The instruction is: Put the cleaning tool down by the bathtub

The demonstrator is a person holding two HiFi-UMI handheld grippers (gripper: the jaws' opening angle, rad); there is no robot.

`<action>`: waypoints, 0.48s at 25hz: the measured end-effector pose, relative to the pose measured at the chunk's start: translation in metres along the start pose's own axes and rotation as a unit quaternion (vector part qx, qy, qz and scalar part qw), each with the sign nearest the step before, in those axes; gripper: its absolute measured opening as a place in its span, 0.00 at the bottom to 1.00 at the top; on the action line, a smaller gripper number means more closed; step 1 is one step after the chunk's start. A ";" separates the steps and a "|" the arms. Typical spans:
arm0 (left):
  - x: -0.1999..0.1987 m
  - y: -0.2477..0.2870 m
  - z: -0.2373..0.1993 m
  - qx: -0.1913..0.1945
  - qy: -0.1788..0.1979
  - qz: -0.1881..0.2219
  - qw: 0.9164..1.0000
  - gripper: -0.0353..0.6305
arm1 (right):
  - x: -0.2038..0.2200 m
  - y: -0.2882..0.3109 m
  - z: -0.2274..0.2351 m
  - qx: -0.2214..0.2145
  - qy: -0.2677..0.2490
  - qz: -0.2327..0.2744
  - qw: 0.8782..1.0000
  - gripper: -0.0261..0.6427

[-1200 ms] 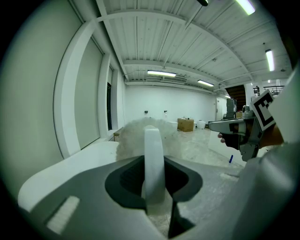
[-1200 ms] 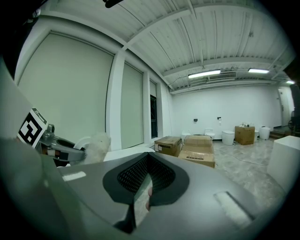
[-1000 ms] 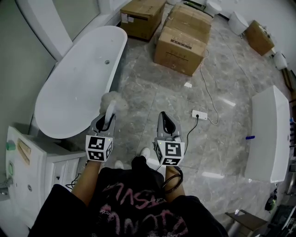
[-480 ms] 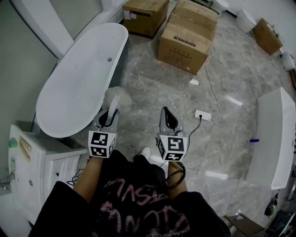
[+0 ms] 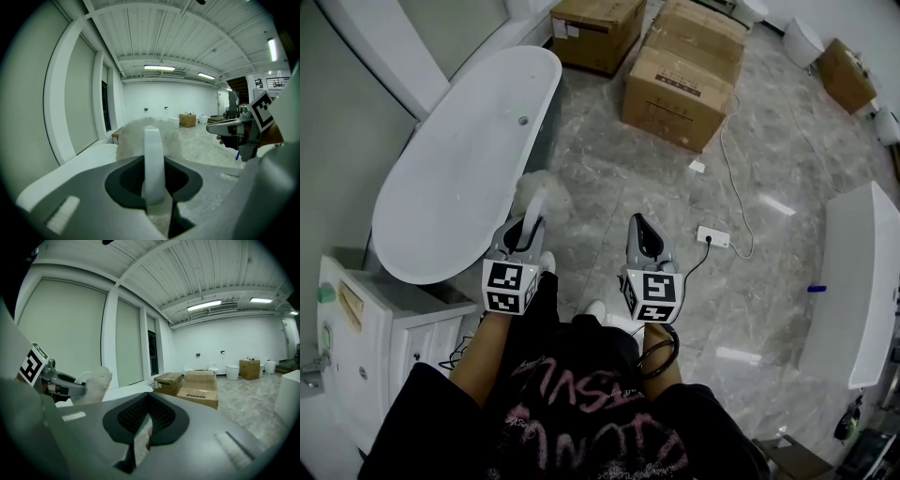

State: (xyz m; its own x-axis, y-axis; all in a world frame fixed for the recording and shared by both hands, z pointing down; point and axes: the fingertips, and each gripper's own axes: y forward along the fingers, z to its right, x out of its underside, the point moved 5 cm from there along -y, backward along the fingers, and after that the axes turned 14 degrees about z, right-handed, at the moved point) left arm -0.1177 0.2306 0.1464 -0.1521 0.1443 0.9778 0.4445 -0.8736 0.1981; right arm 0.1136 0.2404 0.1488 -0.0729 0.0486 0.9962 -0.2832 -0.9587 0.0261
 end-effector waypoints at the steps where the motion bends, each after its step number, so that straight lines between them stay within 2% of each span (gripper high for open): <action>1: 0.000 0.004 -0.003 0.001 -0.001 0.001 1.000 0.18 | 0.000 0.004 0.000 0.002 -0.001 0.000 1.000 0.06; 12: 0.006 0.051 -0.047 0.019 -0.026 0.004 0.999 0.18 | 0.003 0.062 -0.008 0.015 -0.022 -0.019 0.999 0.06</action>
State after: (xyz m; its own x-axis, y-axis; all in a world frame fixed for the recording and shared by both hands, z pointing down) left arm -0.1378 0.1654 0.1594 -0.1028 0.1619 0.9814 0.4797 -0.8563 0.1915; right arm 0.0884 0.1833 0.1528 -0.0209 0.0746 0.9970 -0.2560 -0.9644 0.0668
